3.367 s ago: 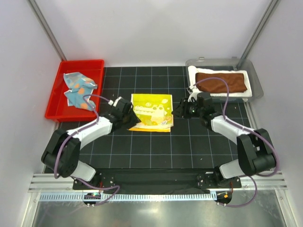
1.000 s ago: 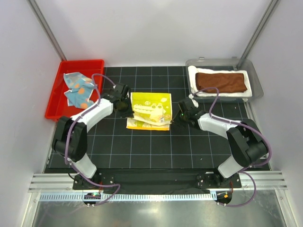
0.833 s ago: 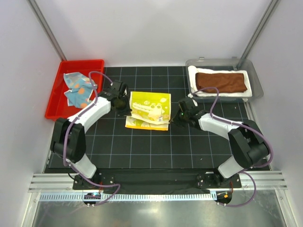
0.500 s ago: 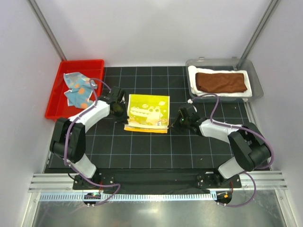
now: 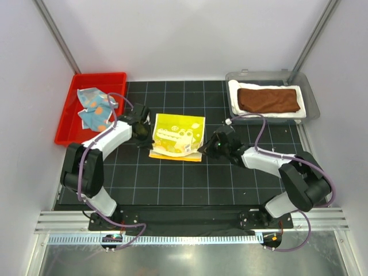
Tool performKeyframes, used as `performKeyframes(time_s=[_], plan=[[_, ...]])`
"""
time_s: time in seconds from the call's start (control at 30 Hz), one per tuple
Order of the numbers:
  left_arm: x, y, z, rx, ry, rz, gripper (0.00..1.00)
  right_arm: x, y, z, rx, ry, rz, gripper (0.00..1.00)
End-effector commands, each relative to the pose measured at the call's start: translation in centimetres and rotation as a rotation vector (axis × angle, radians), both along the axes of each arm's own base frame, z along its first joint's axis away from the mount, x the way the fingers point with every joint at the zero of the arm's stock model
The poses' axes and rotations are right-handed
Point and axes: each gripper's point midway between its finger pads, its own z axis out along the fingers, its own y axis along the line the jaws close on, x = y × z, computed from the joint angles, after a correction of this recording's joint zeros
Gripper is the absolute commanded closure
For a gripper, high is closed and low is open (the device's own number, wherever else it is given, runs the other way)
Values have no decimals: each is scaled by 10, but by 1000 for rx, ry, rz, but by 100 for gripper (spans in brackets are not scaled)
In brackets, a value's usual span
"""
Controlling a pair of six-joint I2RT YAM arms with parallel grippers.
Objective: Fold and stack the towels
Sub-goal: Fold the towel
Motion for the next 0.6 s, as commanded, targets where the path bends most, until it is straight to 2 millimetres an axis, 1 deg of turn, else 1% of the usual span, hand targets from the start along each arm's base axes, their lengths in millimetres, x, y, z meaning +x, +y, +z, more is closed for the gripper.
performKeyframes(time_s=[0.0,0.03,0.1,0.13,0.17,0.2,0.33,0.43,0.57], plan=[[-17,13,-27,40,51,5,100,-15,1,-26,26,42,-16,99],[-18,16,-36,60,70,16,100,-19,3,-29,54,36,-10,99],[-17,18,-38,72,77,22,100,-20,7,-33,86,46,-10,99],[-17,18,-43,78,93,23,100,-21,6,-35,85,46,-10,99],[-12,23,-42,103,83,31,100,-21,5,-36,83,48,-16,99],[-13,22,-43,98,93,26,100,-22,5,-35,84,42,-14,99],[-21,24,-49,103,122,25,100,-24,2,-37,65,46,-9,98],[-29,27,-58,115,155,26,100,-27,2,-42,57,56,-2,96],[-30,28,-61,127,169,26,100,-32,2,-49,54,75,11,96]])
